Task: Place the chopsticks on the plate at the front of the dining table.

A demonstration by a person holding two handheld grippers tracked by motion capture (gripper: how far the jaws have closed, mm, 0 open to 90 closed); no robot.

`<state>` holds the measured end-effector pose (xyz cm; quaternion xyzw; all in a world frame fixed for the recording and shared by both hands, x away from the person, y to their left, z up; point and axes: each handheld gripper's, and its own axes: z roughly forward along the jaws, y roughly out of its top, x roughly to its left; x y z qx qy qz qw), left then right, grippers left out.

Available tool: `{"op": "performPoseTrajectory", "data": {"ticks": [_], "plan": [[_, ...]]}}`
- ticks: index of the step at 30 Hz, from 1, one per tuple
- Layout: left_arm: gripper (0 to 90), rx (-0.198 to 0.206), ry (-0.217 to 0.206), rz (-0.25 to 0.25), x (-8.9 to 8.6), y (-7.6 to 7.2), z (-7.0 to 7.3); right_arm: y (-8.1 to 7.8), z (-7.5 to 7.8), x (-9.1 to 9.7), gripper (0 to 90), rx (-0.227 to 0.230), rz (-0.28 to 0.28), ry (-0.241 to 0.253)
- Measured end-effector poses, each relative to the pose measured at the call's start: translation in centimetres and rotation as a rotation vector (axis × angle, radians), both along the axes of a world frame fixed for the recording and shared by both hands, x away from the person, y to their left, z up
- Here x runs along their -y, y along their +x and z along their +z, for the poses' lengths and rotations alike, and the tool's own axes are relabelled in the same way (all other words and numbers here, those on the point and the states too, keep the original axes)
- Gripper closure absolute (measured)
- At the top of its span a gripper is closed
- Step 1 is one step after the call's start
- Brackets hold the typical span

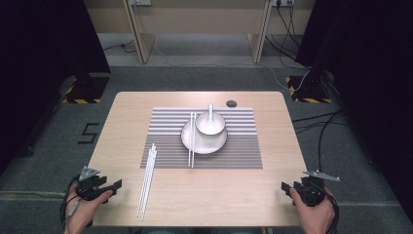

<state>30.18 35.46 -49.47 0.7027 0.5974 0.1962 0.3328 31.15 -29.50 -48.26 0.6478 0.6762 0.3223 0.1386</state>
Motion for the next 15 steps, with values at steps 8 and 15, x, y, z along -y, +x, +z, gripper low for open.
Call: {"op": "performPoseTrajectory", "data": {"ticks": [8, 15], "plan": [[33.8, 0.011, 0.008, 0.022, -0.5, -0.1, -0.6, 0.0, 0.0, 0.0, 46.6, 0.003, -0.001, 0.002], [33.7, 0.041, -0.003, 0.042, -0.6, -0.6, -1.1, 0.0, -0.1, 0.2, 46.6, 0.005, 0.001, -0.002]]}}
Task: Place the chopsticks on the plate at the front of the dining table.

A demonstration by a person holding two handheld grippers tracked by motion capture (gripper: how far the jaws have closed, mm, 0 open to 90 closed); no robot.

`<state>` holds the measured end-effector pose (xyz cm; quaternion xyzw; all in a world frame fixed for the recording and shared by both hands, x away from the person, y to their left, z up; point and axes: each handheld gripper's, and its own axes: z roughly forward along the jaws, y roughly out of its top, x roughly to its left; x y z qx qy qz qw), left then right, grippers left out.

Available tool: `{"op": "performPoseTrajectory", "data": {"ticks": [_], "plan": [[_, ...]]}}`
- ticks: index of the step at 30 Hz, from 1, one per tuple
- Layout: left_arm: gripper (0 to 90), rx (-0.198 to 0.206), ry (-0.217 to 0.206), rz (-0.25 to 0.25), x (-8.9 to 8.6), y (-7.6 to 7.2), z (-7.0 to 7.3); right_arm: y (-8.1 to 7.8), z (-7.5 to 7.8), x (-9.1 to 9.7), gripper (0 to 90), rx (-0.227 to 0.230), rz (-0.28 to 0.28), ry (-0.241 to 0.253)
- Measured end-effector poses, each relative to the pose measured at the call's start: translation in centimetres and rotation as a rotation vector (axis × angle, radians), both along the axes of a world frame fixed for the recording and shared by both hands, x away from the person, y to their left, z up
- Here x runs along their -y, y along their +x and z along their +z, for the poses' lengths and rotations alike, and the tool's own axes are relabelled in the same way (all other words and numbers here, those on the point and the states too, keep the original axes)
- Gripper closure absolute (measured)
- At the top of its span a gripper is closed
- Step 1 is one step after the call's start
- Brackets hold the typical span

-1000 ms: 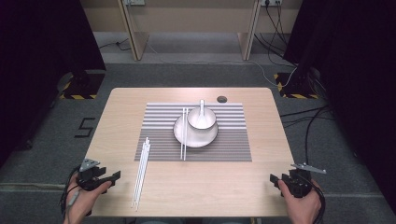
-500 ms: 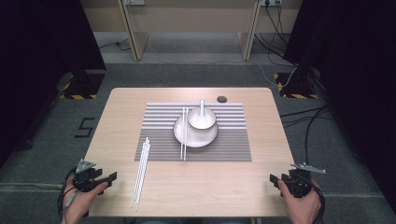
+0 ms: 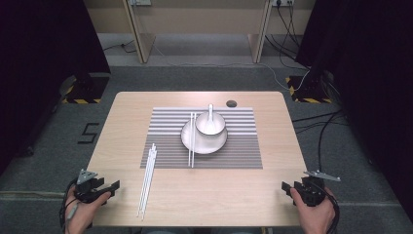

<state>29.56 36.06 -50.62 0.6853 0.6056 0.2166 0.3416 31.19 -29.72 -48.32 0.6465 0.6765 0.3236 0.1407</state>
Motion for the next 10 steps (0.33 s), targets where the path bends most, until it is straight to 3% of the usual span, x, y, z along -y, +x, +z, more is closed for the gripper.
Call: {"op": "performPoseTrajectory", "data": {"ticks": [10], "plan": [[33.8, 0.032, 0.008, -0.004, 0.38, -0.41, -0.38, 0.03, -0.24, 0.4, 46.2, 0.0, -0.002, 0.003]]}}
